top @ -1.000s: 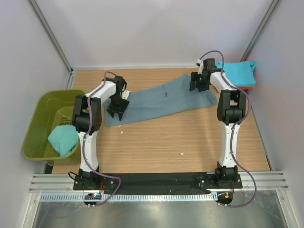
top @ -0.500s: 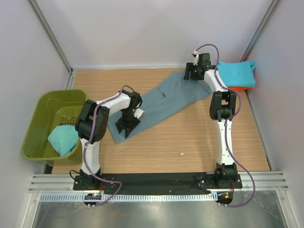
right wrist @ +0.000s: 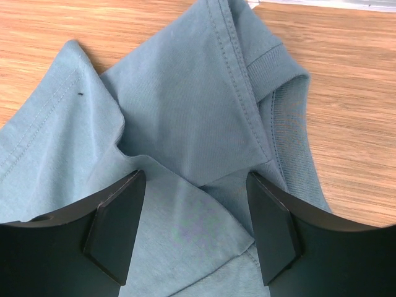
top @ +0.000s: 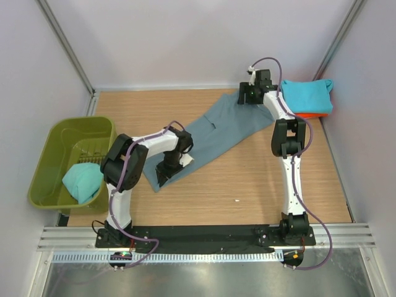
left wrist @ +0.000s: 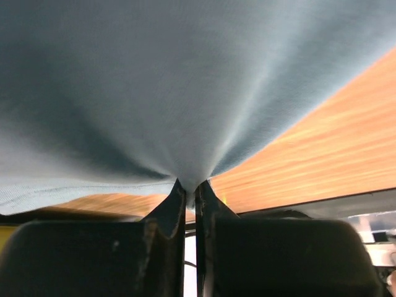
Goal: Fold and stack the t-shirts
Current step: Fold the tshirt
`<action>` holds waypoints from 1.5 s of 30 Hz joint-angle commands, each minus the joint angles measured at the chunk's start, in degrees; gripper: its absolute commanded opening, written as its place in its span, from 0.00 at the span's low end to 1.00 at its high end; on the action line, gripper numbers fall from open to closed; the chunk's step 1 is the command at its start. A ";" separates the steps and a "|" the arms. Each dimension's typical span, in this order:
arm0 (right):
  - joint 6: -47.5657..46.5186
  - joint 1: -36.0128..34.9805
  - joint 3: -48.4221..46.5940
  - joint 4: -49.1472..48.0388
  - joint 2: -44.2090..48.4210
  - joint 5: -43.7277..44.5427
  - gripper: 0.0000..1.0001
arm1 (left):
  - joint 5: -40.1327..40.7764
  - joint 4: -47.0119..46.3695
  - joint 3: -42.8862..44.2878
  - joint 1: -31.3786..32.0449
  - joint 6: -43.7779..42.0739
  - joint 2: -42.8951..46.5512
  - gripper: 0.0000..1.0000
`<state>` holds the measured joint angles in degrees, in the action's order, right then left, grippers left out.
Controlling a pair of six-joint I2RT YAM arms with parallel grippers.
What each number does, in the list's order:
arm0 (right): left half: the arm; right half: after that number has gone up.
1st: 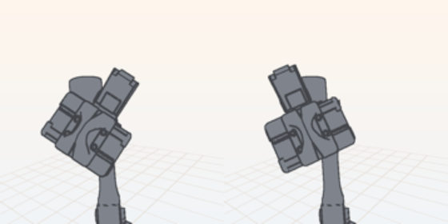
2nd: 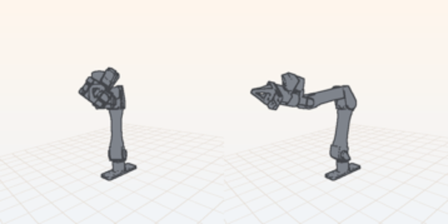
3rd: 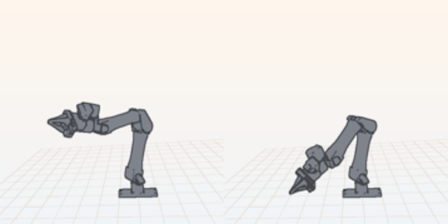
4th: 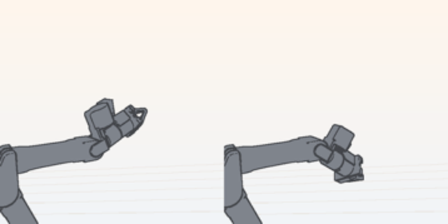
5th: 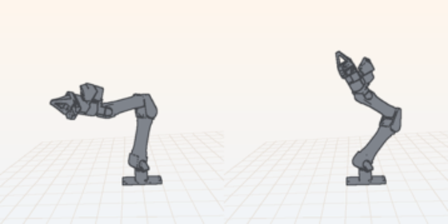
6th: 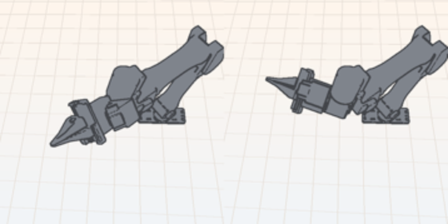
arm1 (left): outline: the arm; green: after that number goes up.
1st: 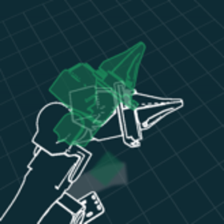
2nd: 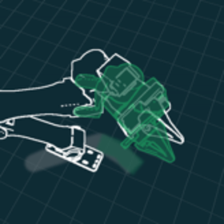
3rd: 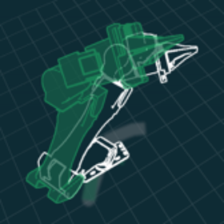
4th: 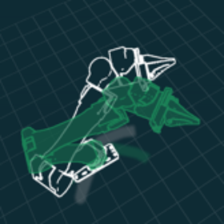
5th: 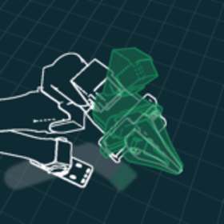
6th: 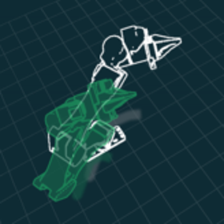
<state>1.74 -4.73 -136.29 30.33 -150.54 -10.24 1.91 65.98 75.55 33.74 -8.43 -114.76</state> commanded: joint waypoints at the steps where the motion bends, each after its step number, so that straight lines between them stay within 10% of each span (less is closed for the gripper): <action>1: -1.47 -0.45 -1.52 -1.32 -0.54 2.07 0.72 | -4.28 -0.06 -1.37 3.43 -0.54 -0.20 0.00; 14: -3.32 -3.62 -6.36 -4.14 -1.00 3.99 0.75 | -11.06 3.19 2.32 16.88 -0.19 -2.05 0.03; 21: -1.83 -1.16 2.32 -2.99 14.36 6.55 0.79 | -6.66 4.87 6.71 18.64 -0.71 2.96 0.45; 33: 3.97 -1.16 29.58 0.52 30.57 -0.21 0.80 | -11.49 5.04 7.42 21.99 -0.01 2.35 0.48; 45: 2.40 -0.11 32.49 3.16 27.41 -1.45 0.80 | -11.84 1.18 2.32 21.99 0.34 -0.72 0.42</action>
<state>4.69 -5.45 -103.33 33.28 -124.31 -11.07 -8.23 68.62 78.24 55.75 -7.94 -114.19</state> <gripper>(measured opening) 0.798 0.427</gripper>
